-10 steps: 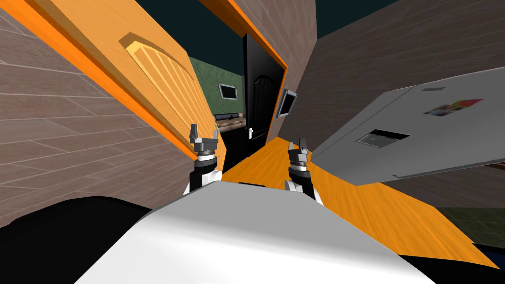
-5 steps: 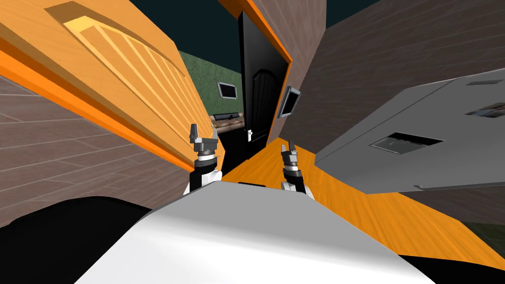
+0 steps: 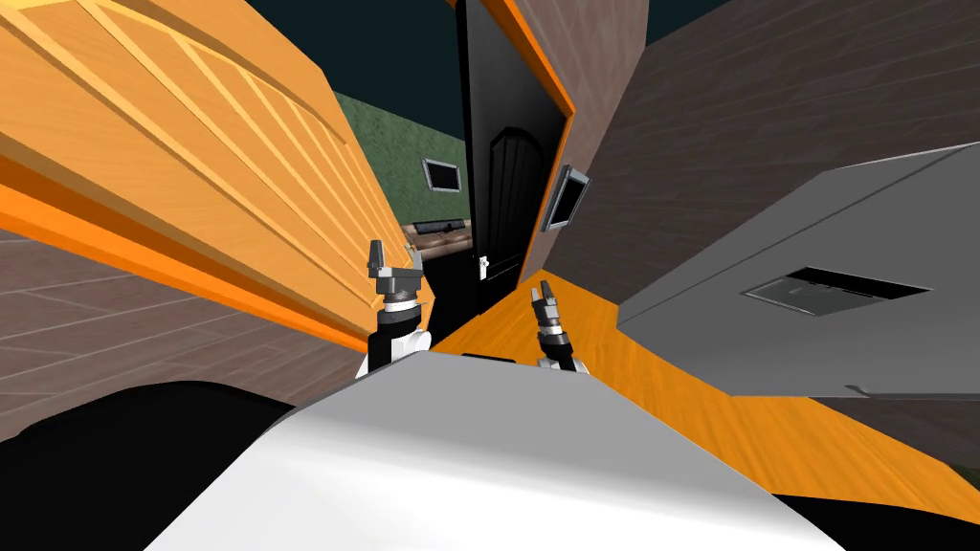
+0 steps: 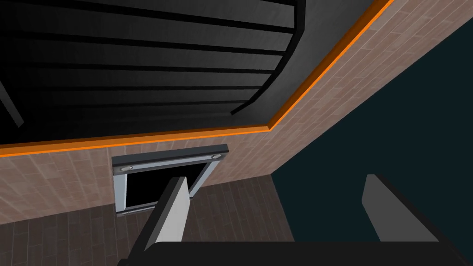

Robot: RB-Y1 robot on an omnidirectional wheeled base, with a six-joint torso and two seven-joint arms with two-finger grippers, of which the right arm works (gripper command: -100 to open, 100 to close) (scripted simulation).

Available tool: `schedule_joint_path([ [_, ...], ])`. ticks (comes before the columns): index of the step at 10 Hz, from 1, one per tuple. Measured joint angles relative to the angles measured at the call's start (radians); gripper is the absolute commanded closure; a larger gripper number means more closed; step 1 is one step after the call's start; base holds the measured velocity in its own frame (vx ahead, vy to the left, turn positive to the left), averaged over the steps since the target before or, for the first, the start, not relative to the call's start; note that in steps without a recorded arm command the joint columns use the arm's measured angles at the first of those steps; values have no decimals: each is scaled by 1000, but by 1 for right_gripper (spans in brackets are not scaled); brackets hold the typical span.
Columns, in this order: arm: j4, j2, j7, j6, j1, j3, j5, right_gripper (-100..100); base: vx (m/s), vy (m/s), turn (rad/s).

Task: Push the door open

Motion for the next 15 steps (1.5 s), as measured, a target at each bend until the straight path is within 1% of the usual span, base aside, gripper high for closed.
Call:
schedule_joint_path([
  [1, 8, -9, -19, 11, -2, 16, 17, -100, 195, -15, 33],
  [3, 62, -19, -53, 5, -9, 48, 52, -100, 216, 3, 29],
  [4, 75, -29, -72, 2, 2, 66, 69, -100, 164, -40, 21],
  [5, 81, -34, -85, 1, 10, 82, 83, -100, 130, -32, 33],
  [6, 96, -36, -98, 5, 8, 100, 100, -100, 153, -28, 26],
  [7, 126, -38, -113, 5, -2, 116, 118, -100, 179, -54, 34],
  [8, 133, -44, -127, 4, 16, 141, 139, -100, 192, -39, 37],
  [10, 165, -53, -160, 11, 15, 183, 179, -100, 188, -22, 29],
  [11, 178, -58, -172, 9, 19, 196, 191, -100, 156, -16, 20],
  [12, 193, -65, -185, 0, 30, 209, 205, -100, 146, -46, 18],
  [14, 225, -73, -211, -1, 23, 232, 229, -100, 168, -23, 33],
  [15, 248, -70, -223, 1, 18, 252, 248, -100, 241, -32, 33],
])
